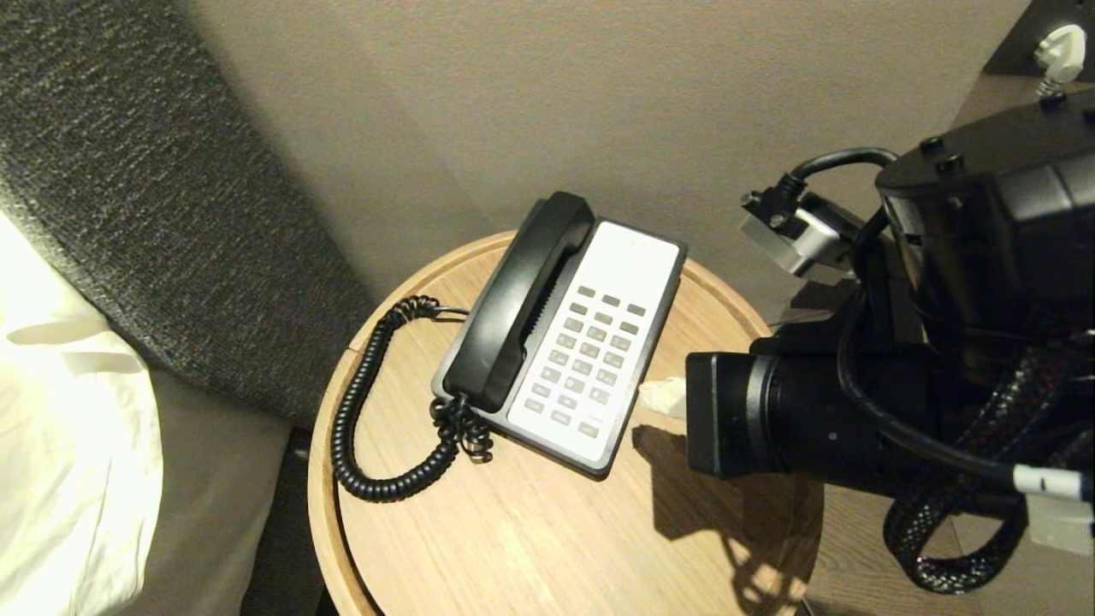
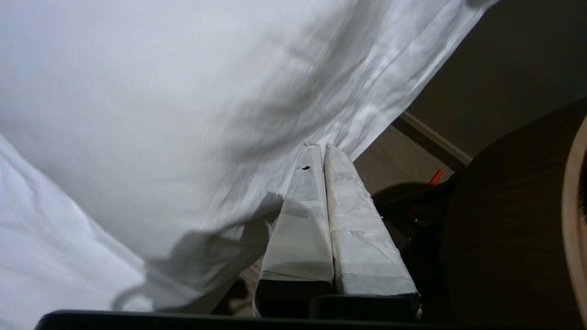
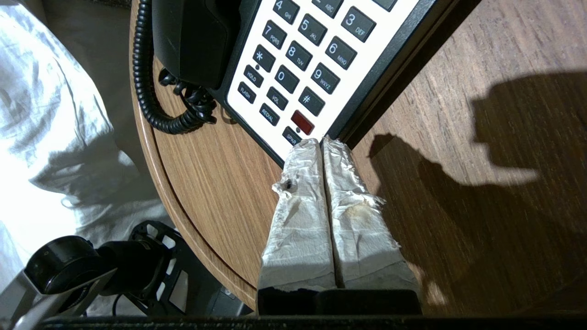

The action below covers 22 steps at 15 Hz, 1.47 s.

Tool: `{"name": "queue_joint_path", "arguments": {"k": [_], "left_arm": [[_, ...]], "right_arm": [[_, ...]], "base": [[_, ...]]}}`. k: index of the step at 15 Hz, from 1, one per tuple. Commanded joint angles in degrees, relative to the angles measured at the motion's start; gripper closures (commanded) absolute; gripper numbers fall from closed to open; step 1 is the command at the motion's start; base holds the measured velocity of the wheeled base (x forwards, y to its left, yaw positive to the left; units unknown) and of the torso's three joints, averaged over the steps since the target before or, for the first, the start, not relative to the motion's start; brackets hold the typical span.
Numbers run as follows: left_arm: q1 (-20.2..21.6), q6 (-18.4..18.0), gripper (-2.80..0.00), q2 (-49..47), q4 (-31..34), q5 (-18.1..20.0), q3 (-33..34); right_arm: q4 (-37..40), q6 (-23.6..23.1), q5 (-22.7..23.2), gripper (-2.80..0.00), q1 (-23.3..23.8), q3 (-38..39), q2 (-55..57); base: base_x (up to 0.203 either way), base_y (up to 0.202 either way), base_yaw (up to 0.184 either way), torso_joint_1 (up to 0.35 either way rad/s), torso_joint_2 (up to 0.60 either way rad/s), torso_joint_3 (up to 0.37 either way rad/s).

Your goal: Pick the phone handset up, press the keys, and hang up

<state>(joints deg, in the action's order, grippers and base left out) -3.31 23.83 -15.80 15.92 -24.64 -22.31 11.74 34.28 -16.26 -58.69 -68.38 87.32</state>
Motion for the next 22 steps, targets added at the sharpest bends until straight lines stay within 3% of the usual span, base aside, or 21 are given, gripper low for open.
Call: {"name": "queue_joint_path", "arguments": {"k": [1, 3, 5, 6, 8, 12, 14, 15, 22], "left_arm": [[2.3, -1.9, 0.0, 9.3, 0.7, 3.0, 5.2], [2.6, -7.6, 0.0, 15.0, -0.5, 6.9, 11.0], [2.7, -13.1, 0.0, 15.8, -8.6, 11.8, 17.4], [2.8, -15.5, 0.0, 15.8, -14.4, 16.0, 19.6], [2.8, -19.3, 0.0, 15.8, -18.2, 23.6, 22.3], [2.8, -26.1, 0.0, 15.8, -21.1, 24.2, 24.5], [2.8, -25.7, 0.0, 15.8, -20.6, 24.3, 24.6], [2.8, -28.3, 0.0, 15.8, -20.7, 24.6, 24.6], [2.8, -28.6, 0.0, 15.8, -20.8, 24.6, 24.6]], "right_arm": [[-0.1, 0.2, -0.1, 0.0, 0.0, 0.0, -0.4], [-0.4, 0.2, -0.1, 0.0, -0.1, 0.1, -0.7], [-0.5, 0.2, -0.5, 0.0, -0.1, 0.2, -0.7], [-0.5, 0.3, -0.6, 0.0, -0.1, 0.2, -1.1], [-0.6, 0.2, -0.5, 0.0, -0.1, 1.1, -1.5], [-0.7, 0.3, -0.7, 0.0, 0.0, 1.1, -1.7], [-0.7, 0.2, -0.8, 0.0, -0.1, 1.5, -2.2], [-0.7, 0.2, -1.1, 0.0, -0.1, 1.6, -2.3], [-0.6, 0.6, -4.0, 0.0, 0.1, 6.1, -5.0]], "base": [[0.0, 0.0, 0.0, 0.0, 0.0, 0.0], [0.0, 0.0, 0.0, 0.0, 0.0, 0.0], [0.0, 0.0, 0.0, 0.0, 0.0, 0.0], [0.0, 0.0, 0.0, 0.0, 0.0, 0.0], [0.0, 0.0, 0.0, 0.0, 0.0, 0.0], [0.0, 0.0, 0.0, 0.0, 0.0, 0.0], [0.0, 0.0, 0.0, 0.0, 0.0, 0.0], [0.0, 0.0, 0.0, 0.0, 0.0, 0.0], [0.0, 0.0, 0.0, 0.0, 0.0, 0.0]]}}
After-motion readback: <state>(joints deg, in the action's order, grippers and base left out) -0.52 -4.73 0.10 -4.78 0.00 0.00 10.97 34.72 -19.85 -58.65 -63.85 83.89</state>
